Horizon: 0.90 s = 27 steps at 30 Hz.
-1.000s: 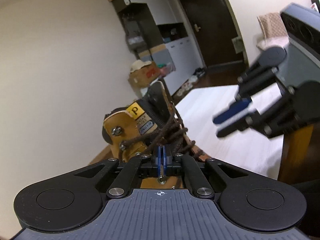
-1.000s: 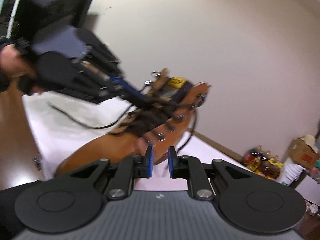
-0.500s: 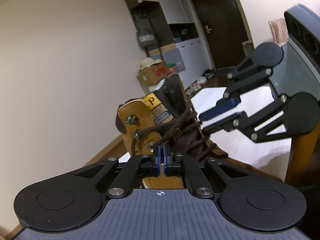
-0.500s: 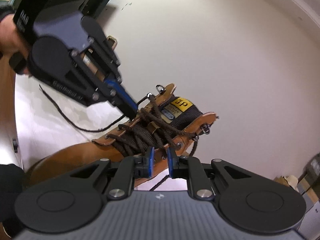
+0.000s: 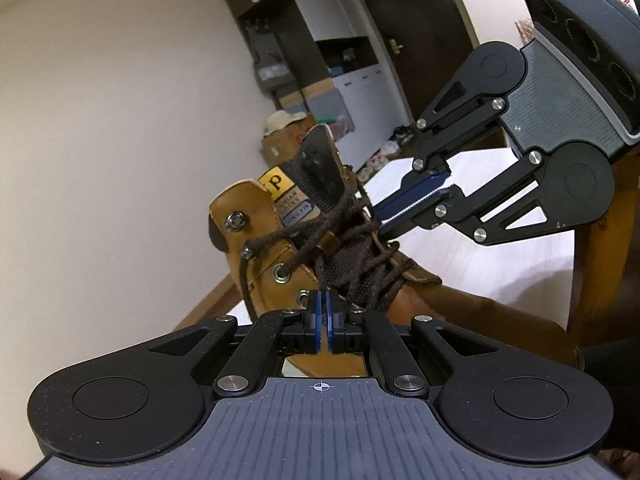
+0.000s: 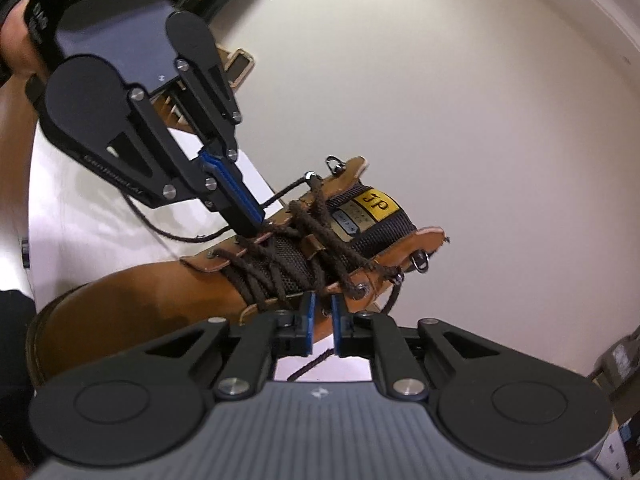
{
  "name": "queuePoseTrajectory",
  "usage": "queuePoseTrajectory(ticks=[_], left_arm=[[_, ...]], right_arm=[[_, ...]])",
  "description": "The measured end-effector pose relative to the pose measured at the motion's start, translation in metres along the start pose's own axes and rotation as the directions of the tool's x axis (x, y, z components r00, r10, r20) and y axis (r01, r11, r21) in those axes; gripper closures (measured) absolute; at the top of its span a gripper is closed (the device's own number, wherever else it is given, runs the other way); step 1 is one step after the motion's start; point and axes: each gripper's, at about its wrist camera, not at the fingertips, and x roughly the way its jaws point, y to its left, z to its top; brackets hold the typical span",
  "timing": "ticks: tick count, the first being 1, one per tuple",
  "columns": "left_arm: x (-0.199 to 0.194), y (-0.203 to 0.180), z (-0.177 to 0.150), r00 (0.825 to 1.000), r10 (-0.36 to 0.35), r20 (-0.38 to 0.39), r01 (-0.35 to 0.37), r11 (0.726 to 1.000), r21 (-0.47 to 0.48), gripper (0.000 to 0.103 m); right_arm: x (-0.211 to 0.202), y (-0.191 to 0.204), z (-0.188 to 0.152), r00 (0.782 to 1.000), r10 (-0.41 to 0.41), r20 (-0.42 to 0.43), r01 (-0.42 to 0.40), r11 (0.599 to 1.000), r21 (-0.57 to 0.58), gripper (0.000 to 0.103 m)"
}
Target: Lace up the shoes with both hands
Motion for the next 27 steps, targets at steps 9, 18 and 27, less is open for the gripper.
queuePoseTrajectory(ticks=[9,18,27], left_arm=[[-0.007,-0.004,-0.002,1.0,0.015,0.022,-0.015,1.0,-0.01,0.1],[-0.024,-0.006,-0.004,0.997,0.04,0.071,-0.039,0.999,-0.023,0.096],[-0.01,-0.014,0.001,0.998,0.052,0.023,-0.053,0.998,0.025,0.098]], right_arm=[[-0.024,0.005,0.016,0.991,0.107,0.079,-0.111,0.993,0.05,0.103],[-0.013,0.007,0.008,1.0,-0.023,0.012,0.023,1.0,0.005,0.087],[-0.003,0.004,0.0,1.0,-0.008,-0.011,0.008,1.0,0.014,0.097]])
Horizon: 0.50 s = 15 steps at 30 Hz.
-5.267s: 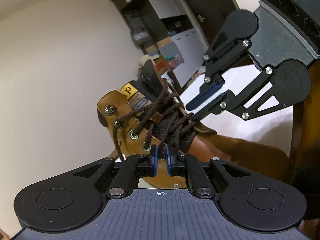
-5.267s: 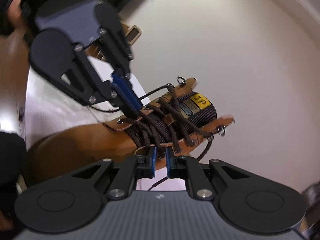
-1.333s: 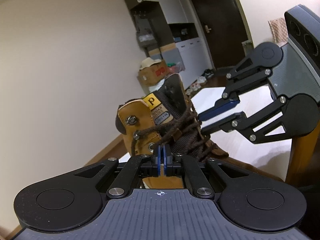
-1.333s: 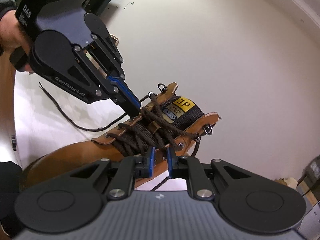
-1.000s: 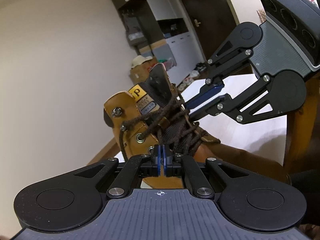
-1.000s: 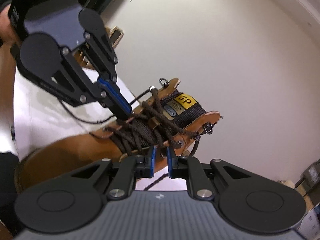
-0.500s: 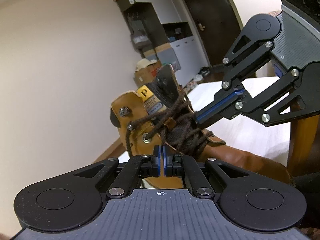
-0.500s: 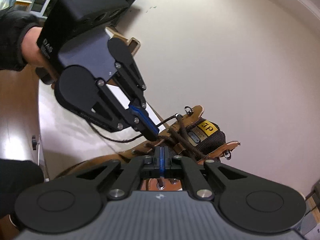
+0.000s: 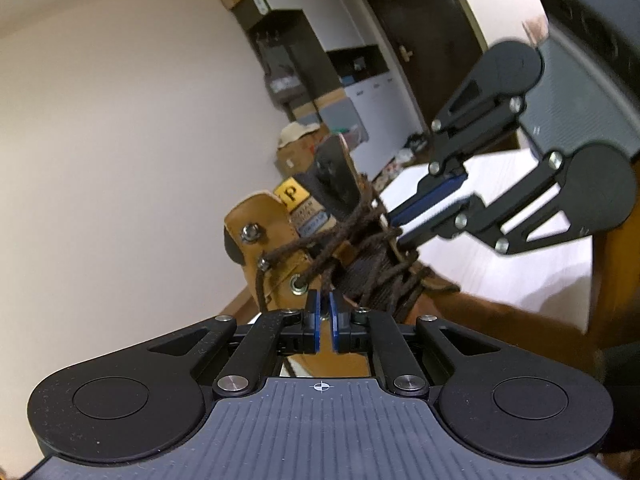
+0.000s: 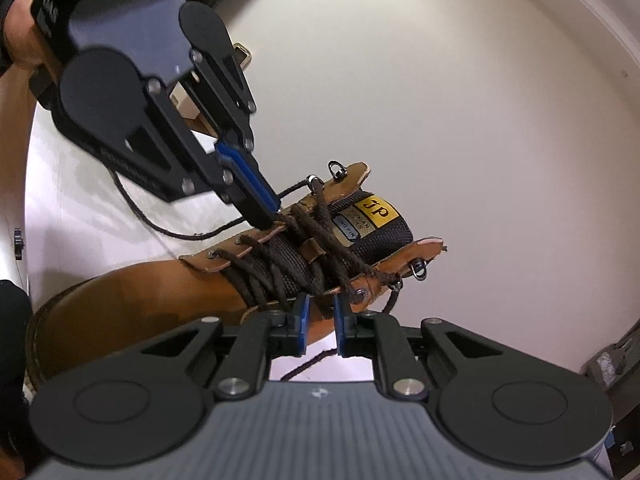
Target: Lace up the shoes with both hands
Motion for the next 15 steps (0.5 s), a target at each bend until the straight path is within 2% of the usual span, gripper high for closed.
queuePoseTrajectory(ticks=[2,4,7,9,13,15], left_arm=[[0.0,0.002,0.001,1.0,-0.014,-0.003,0.014,0.999,-0.032,0.1],[-0.003,0.003,0.004,0.999,-0.035,0.015,0.036,0.998,-0.06,0.101],[-0.005,-0.003,0.008,0.998,-0.051,0.034,0.052,0.998,-0.043,0.101],[-0.004,-0.006,0.007,0.999,-0.041,0.029,0.042,0.999,-0.024,0.101],[-0.011,-0.004,0.002,0.999,-0.023,0.03,0.023,1.0,-0.015,0.097],[-0.016,-0.002,0.0,0.999,-0.008,0.044,0.008,1.0,-0.009,0.095]], right_arm=[[0.001,-0.002,-0.001,1.0,0.006,-0.005,-0.006,1.0,0.015,0.1],[-0.001,-0.009,0.0,0.999,0.035,-0.004,-0.035,0.996,0.078,0.101],[-0.009,-0.001,0.012,0.998,0.05,0.033,-0.052,0.997,0.053,0.103],[-0.011,0.002,0.015,0.994,0.092,0.061,-0.095,0.994,0.056,0.103],[-0.014,0.004,0.019,0.995,0.074,0.073,-0.078,0.995,0.059,0.102],[-0.018,0.003,0.016,0.997,0.036,0.074,-0.038,0.999,0.037,0.101]])
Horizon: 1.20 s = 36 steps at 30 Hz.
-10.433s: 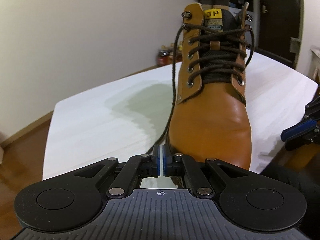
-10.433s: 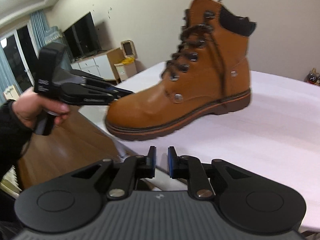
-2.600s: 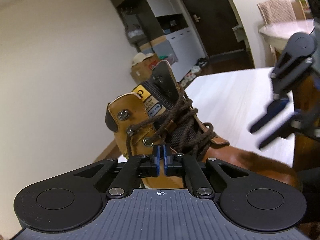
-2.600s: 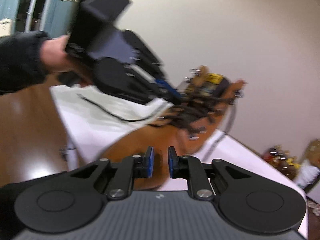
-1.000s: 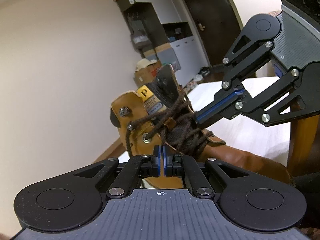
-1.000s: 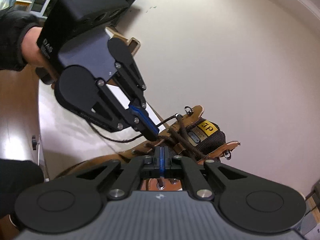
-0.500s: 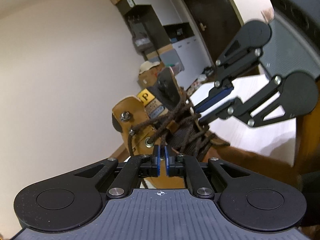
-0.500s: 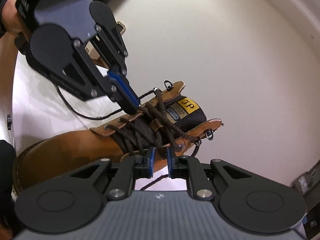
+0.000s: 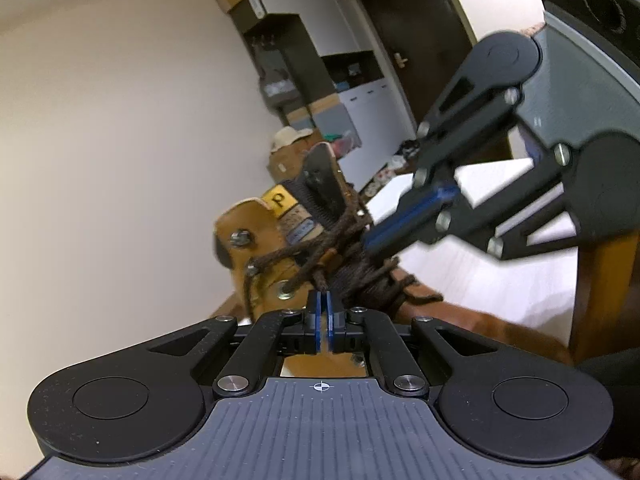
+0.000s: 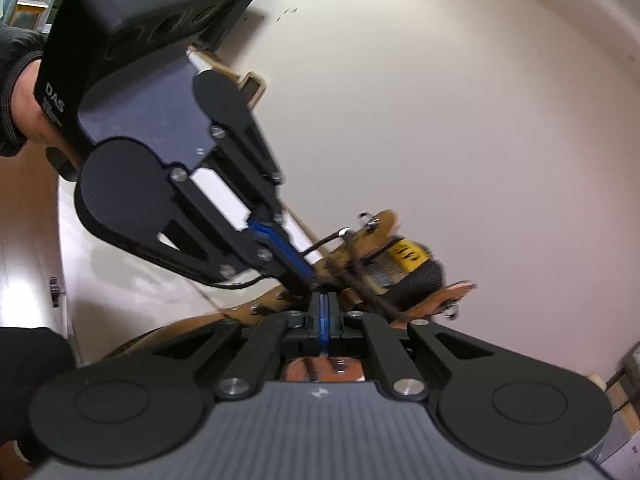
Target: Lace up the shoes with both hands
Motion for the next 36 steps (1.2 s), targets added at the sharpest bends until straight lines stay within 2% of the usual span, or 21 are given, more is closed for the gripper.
queuePoseTrajectory(ticks=[3,6,9,13,21,24,32,33,34,36], left_arm=[[-0.007,0.004,-0.001,0.999,0.032,0.028,-0.033,0.999,0.014,0.094],[0.0,-0.003,0.002,0.999,0.048,0.023,-0.05,0.994,0.094,0.092],[0.009,-0.012,0.004,0.998,0.059,0.019,-0.062,0.98,0.188,0.092],[0.013,-0.016,0.001,0.996,0.086,0.008,-0.085,0.963,0.256,0.092],[0.014,-0.02,-0.003,0.995,0.095,0.008,-0.094,0.962,0.258,0.092],[0.015,-0.021,0.002,0.995,0.089,0.038,-0.096,0.961,0.259,0.092],[0.029,-0.026,0.006,0.996,0.077,0.044,-0.088,0.941,0.327,0.092],[0.03,-0.026,0.006,0.996,0.076,0.041,-0.085,0.943,0.322,0.093],[0.031,-0.025,0.007,0.997,0.073,0.034,-0.08,0.949,0.306,0.098],[0.032,-0.023,0.01,0.997,0.067,0.024,-0.071,0.961,0.269,0.1]], right_arm=[[-0.001,-0.004,-0.006,0.998,-0.06,-0.017,0.059,0.998,-0.026,0.098],[0.005,-0.01,-0.015,0.993,-0.106,-0.055,0.104,0.994,-0.044,0.097],[0.006,-0.009,-0.018,0.992,-0.115,-0.053,0.111,0.991,-0.076,0.09],[0.012,-0.001,-0.02,0.99,-0.131,-0.048,0.121,0.978,-0.171,0.089],[0.016,-0.002,-0.026,0.989,-0.135,-0.056,0.125,0.98,-0.155,0.089],[0.016,0.001,-0.028,0.989,-0.141,-0.037,0.133,0.977,-0.164,0.089],[0.016,0.002,-0.022,0.99,-0.139,-0.03,0.13,0.971,-0.201,0.09],[0.016,0.002,-0.021,0.99,-0.14,-0.031,0.131,0.97,-0.206,0.09],[0.017,0.001,-0.021,0.99,-0.137,-0.035,0.127,0.971,-0.201,0.092],[0.019,-0.003,-0.02,0.993,-0.111,-0.049,0.102,0.982,-0.158,0.099]])
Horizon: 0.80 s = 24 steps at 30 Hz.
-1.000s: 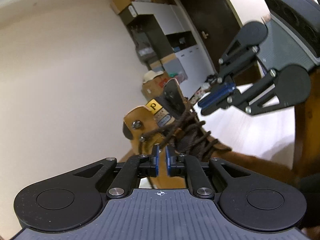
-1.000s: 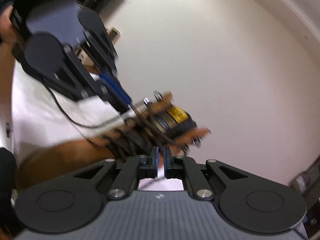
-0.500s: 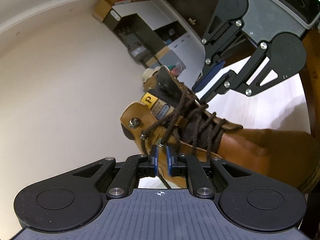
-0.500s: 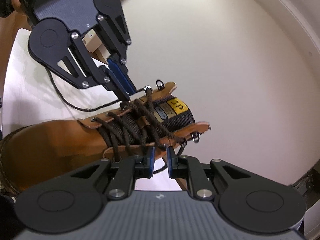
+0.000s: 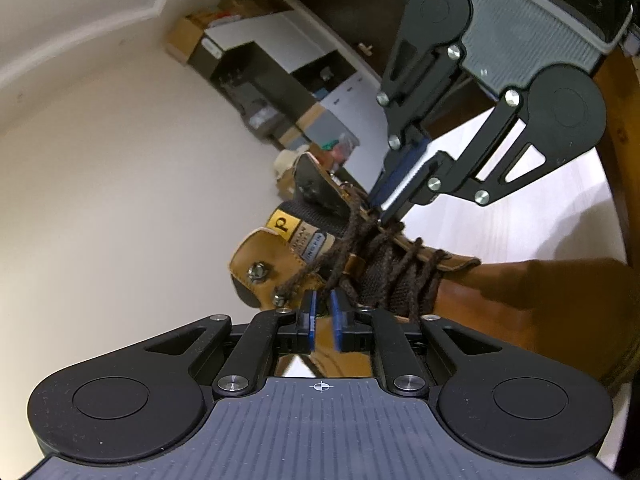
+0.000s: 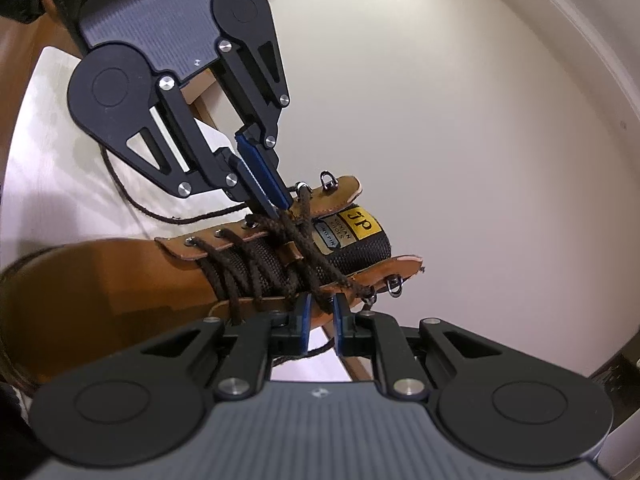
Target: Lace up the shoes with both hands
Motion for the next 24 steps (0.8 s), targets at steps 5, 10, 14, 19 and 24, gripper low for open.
queuePoseTrajectory(ticks=[5,10,14,19,24], left_arm=[[-0.014,0.004,0.012,0.998,-0.028,0.048,0.033,0.992,-0.121,0.101],[-0.014,0.002,0.013,0.999,-0.024,0.043,0.029,0.992,-0.122,0.101],[-0.02,0.006,0.007,0.998,-0.009,0.055,0.017,0.989,-0.145,0.096],[-0.03,0.02,-0.002,0.999,0.016,0.046,-0.004,0.971,-0.237,0.092],[-0.024,0.046,-0.014,1.0,0.002,0.017,0.004,0.93,-0.368,0.087]], right_arm=[[-0.01,-0.011,0.004,0.998,0.051,0.028,-0.054,0.992,0.118,0.101],[-0.023,-0.005,0.016,0.995,0.068,0.079,-0.077,0.989,0.128,0.101],[-0.027,-0.007,0.009,0.995,0.066,0.074,-0.077,0.984,0.16,0.101],[-0.036,-0.012,-0.001,0.996,0.057,0.07,-0.07,0.975,0.209,0.092],[-0.026,-0.044,-0.025,0.995,0.099,0.031,-0.103,0.898,0.427,0.086]])
